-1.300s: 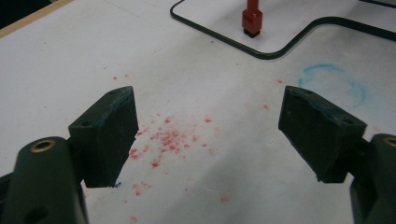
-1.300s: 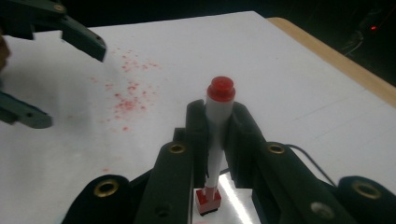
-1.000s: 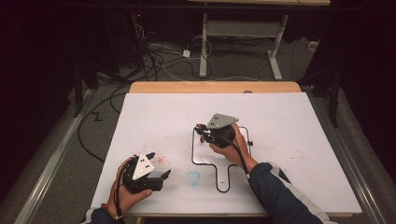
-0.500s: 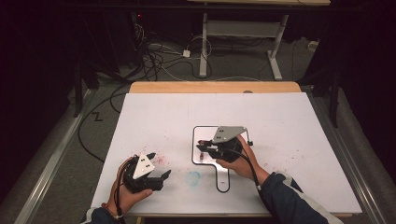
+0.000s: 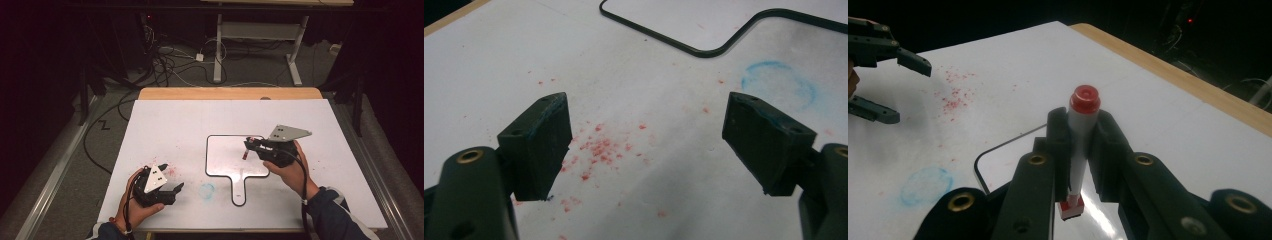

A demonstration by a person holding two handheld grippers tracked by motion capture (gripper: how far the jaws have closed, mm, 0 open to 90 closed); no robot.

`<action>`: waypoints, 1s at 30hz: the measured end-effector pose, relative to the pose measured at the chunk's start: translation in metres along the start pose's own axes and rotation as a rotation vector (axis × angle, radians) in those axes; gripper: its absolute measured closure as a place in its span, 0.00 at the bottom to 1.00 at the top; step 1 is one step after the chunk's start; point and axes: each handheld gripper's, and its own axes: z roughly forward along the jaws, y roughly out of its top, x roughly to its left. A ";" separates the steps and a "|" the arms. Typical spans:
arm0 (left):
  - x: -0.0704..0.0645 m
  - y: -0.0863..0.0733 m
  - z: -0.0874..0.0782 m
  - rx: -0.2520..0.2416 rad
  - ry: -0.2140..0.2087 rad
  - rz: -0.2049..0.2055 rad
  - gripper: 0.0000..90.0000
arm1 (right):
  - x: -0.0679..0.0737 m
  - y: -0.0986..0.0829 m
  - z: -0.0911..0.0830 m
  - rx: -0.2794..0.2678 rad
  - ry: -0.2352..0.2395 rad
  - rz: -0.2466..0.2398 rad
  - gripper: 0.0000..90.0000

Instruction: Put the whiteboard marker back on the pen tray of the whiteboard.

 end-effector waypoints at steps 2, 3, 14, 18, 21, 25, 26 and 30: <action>0.000 0.000 0.000 0.002 0.000 0.004 0.21 | -0.002 -0.002 -0.012 0.007 -0.012 0.011 0.91; -0.001 0.000 0.001 0.004 0.001 0.004 0.21 | -0.003 -0.003 -0.018 0.011 -0.018 0.014 0.90; -0.003 0.004 0.005 0.016 -0.004 0.026 0.21 | -0.016 -0.026 -0.063 0.172 -0.050 0.152 0.90; -0.006 0.006 0.009 0.028 -0.019 0.046 0.21 | -0.025 -0.031 -0.060 0.213 -0.040 0.183 0.90; -0.008 0.007 0.011 0.035 -0.027 0.061 0.21 | -0.032 -0.036 -0.048 0.254 -0.021 0.200 0.90; -0.008 0.008 0.013 0.036 -0.027 0.057 0.21 | -0.043 -0.041 -0.031 0.273 -0.038 0.232 0.90; -0.008 0.008 0.014 0.038 -0.028 0.058 0.21 | -0.047 -0.041 -0.028 0.271 -0.035 0.243 0.89; -0.008 0.008 0.014 0.041 -0.030 0.059 0.21 | -0.061 -0.043 -0.015 0.247 -0.046 0.290 0.88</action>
